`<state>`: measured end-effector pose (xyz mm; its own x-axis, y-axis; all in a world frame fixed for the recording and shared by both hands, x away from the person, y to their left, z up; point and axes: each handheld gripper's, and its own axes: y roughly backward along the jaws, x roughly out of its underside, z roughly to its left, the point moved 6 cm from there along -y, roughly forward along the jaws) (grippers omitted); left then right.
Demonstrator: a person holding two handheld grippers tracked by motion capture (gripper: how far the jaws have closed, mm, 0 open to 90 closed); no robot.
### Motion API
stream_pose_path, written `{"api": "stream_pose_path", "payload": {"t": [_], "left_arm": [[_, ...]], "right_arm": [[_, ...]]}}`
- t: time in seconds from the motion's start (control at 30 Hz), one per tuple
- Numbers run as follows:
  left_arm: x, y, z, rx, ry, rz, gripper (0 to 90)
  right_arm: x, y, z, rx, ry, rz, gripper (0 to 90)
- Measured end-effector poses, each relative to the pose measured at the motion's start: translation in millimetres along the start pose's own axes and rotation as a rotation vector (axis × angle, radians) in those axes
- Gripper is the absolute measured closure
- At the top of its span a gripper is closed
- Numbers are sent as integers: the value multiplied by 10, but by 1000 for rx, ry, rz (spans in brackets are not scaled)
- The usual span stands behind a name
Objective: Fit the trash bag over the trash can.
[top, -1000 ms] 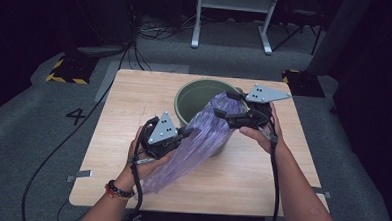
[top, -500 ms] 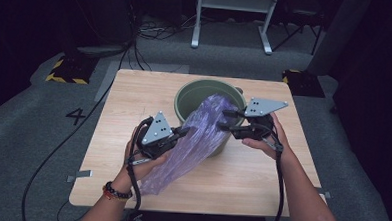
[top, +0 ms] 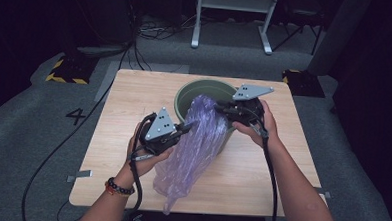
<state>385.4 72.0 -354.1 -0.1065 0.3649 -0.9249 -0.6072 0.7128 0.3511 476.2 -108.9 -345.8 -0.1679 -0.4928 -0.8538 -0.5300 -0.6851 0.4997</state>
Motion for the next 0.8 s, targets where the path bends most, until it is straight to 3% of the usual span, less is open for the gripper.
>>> {"api": "stream_pose_path", "payload": {"t": [0.07,0.23,0.37,0.47,0.63,0.67,0.8], "left_arm": [[-36,-34,26,-7,5,0,895],[-63,-120,124,-19,16,8,896],[-78,-160,230,-26,44,4,896],[-92,-208,321,-42,42,19,896],[-136,-273,472,-50,66,22,896],[-143,-281,486,-52,69,20,896],[-155,-323,555,-71,66,29,896]], "right_arm": [[-6,-32,-60,46,-31,15,546],[-34,20,-83,41,-52,-50,410],[-65,104,-44,3,-35,-94,358],[-90,178,5,-28,-21,-132,340],[-108,243,42,-43,-10,-158,320],[-115,258,62,-66,-4,-168,317],[-123,265,113,-86,23,-166,308]]}}
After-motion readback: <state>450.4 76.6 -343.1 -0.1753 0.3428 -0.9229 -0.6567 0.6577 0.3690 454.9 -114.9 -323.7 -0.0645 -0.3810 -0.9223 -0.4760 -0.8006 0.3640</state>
